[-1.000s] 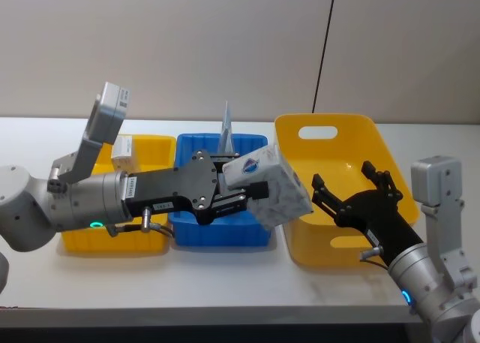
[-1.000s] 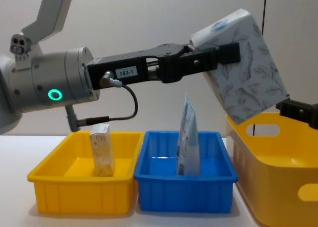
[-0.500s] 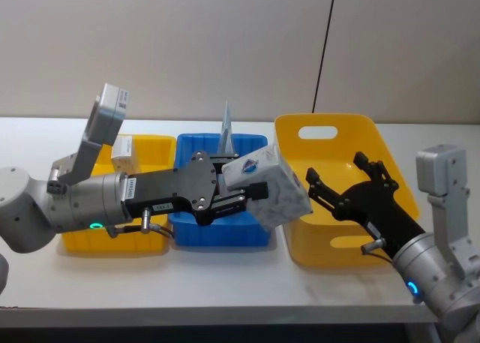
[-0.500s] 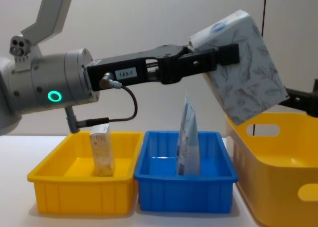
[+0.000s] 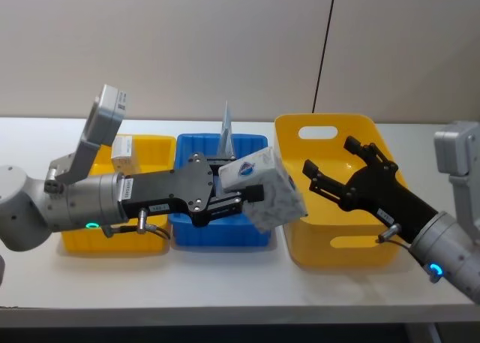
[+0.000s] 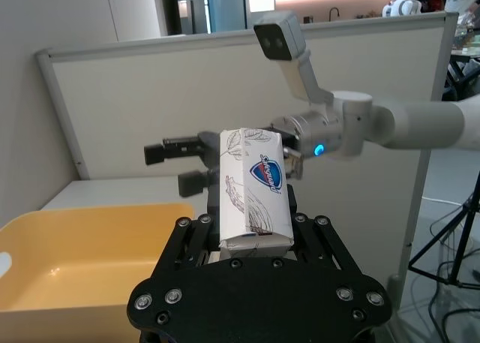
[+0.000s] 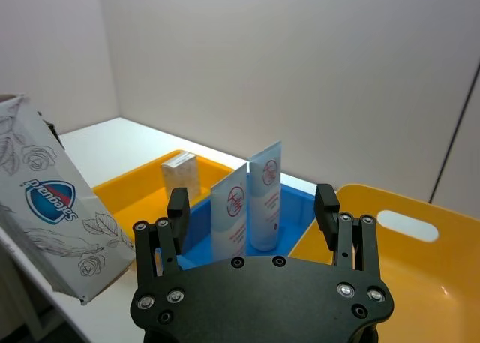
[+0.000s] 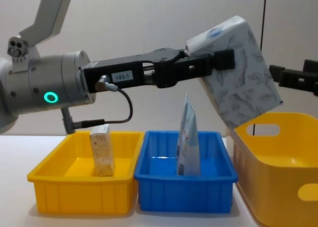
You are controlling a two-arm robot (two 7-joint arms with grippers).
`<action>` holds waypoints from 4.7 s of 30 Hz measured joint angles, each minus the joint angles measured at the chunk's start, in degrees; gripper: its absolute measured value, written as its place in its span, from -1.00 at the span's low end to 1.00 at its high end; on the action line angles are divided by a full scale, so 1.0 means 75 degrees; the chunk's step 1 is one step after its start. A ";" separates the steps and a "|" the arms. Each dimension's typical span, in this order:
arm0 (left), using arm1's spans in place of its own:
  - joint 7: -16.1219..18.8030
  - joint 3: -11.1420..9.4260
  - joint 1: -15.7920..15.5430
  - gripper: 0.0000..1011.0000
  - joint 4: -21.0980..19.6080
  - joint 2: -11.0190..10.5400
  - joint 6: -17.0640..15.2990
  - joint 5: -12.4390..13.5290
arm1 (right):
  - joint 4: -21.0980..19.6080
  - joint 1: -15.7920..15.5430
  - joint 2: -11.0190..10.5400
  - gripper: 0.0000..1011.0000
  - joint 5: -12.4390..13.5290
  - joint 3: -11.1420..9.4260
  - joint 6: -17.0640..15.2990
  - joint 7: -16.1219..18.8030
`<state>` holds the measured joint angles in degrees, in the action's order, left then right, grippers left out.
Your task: Bimanual collaborative sorting of washing and personal care products
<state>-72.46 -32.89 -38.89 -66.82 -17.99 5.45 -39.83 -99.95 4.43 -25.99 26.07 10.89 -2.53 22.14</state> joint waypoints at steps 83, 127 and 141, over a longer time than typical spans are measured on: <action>-0.0429 -0.0107 -0.0097 -0.25 0.0024 -0.0960 -0.0465 -0.0142 | 0.2057 0.2958 -0.0748 0.98 0.0656 0.2273 0.0217 0.4799; -0.0426 -0.0106 -0.0097 -0.25 0.0024 -0.0961 -0.0464 -0.0141 | 0.2838 0.3855 -0.0334 -0.17 0.0215 0.3133 0.0295 0.4912; -0.0422 -0.0105 -0.0097 -0.25 0.0025 -0.0961 -0.0464 -0.0140 | 0.2857 0.3890 -0.0333 -0.29 0.0190 0.3177 0.0319 0.4903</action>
<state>-75.62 -33.68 -39.61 -66.64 -25.20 1.97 -40.88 -78.52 33.60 -28.49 27.50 34.72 -0.13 58.91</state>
